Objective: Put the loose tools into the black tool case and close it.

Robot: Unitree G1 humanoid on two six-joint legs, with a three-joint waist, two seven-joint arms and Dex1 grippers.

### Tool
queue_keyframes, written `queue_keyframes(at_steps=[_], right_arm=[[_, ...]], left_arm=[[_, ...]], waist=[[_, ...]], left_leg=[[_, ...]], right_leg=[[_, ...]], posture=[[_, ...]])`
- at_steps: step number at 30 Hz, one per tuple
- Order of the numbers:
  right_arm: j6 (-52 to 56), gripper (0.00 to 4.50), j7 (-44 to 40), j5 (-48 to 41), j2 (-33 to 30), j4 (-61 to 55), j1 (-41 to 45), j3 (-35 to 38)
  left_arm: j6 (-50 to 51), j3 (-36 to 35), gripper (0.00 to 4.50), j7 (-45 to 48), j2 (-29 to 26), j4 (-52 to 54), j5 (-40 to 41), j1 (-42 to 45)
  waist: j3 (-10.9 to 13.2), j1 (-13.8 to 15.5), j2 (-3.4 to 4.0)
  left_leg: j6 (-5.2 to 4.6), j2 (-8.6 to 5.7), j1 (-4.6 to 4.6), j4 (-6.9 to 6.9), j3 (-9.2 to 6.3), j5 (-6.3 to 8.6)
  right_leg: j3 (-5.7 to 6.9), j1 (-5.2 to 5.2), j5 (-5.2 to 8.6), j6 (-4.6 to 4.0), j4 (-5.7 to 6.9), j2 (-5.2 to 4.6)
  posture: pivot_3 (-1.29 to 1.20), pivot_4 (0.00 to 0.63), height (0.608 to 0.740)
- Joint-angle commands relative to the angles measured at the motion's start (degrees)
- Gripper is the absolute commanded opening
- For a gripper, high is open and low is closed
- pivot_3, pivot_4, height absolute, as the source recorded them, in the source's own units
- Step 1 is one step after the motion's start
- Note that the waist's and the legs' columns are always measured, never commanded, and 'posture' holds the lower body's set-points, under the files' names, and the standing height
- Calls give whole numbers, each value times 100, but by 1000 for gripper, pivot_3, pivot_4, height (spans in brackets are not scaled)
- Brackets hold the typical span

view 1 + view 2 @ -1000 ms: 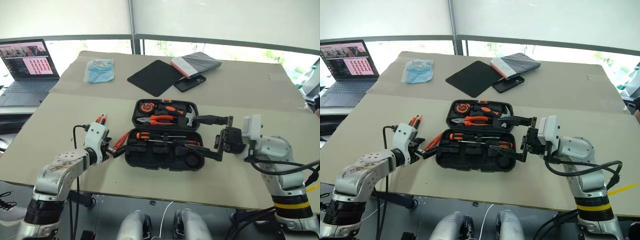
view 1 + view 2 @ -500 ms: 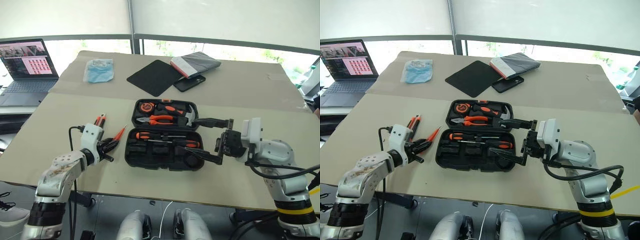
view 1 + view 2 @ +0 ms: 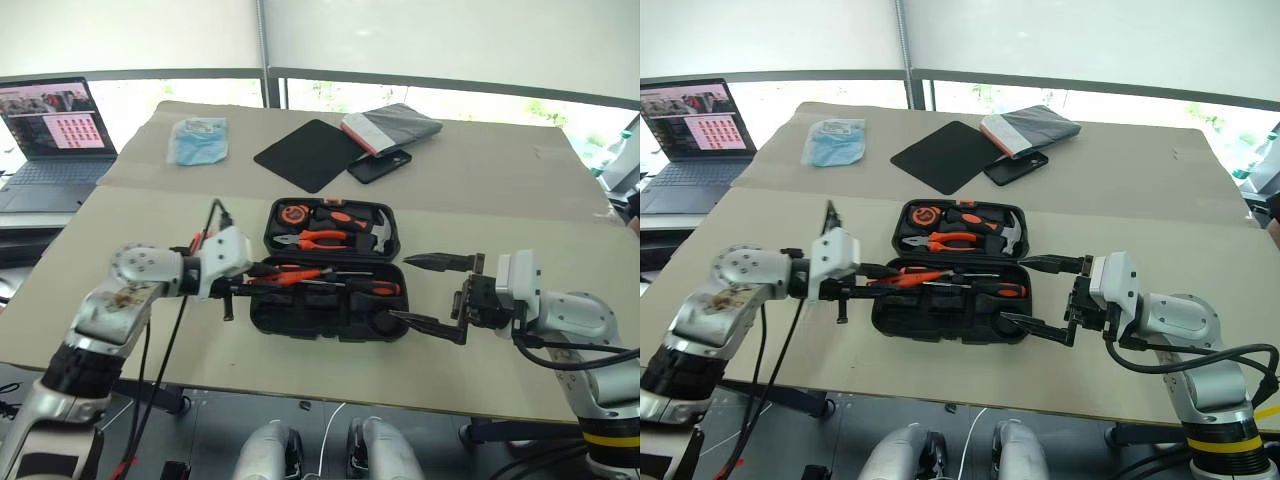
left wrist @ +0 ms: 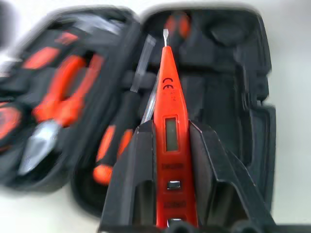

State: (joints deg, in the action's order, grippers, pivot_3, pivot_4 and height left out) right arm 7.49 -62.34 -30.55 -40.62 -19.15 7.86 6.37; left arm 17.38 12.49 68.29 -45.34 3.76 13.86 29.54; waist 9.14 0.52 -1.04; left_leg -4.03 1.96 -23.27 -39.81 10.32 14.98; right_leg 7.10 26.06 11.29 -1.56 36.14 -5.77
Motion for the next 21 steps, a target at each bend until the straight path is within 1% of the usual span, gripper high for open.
queue_keyframes(at_steps=[1,6,8,14,21], right_arm=[[-26,4500,54,-103,8,-271,-119,122],[-48,4500,106,-89,21,-329,-275,139],[-62,4500,123,-84,31,-335,-300,140],[-83,4500,165,-69,99,-368,-343,61],[-86,4500,144,-75,110,-361,-352,52]], left_arm=[[-82,334,504,215,1,-273,-417,388],[-86,617,504,521,-45,-474,-732,613],[37,661,504,503,0,-490,-811,665],[75,834,504,477,372,-681,-974,921],[-3,925,504,547,495,-820,-1138,1052]], waist=[[1,1,-1],[1,11,-2],[1,14,-2],[1,39,-2],[2,23,-2]], left_leg=[[-1,1,-2,-1,0,-1],[0,5,-2,-8,-1,-3],[-3,5,-1,-11,-1,-2],[-10,4,-4,-15,-2,1],[-20,3,-8,-28,-2,6]], right_leg=[[1,1,1,0,-1,9],[0,2,2,-1,3,13],[-3,1,1,0,3,10],[-3,1,1,2,4,7],[-5,0,0,5,5,9]], posture=[[0,150,740],[0,150,740],[0,150,740],[0,150,740],[0,150,740]])
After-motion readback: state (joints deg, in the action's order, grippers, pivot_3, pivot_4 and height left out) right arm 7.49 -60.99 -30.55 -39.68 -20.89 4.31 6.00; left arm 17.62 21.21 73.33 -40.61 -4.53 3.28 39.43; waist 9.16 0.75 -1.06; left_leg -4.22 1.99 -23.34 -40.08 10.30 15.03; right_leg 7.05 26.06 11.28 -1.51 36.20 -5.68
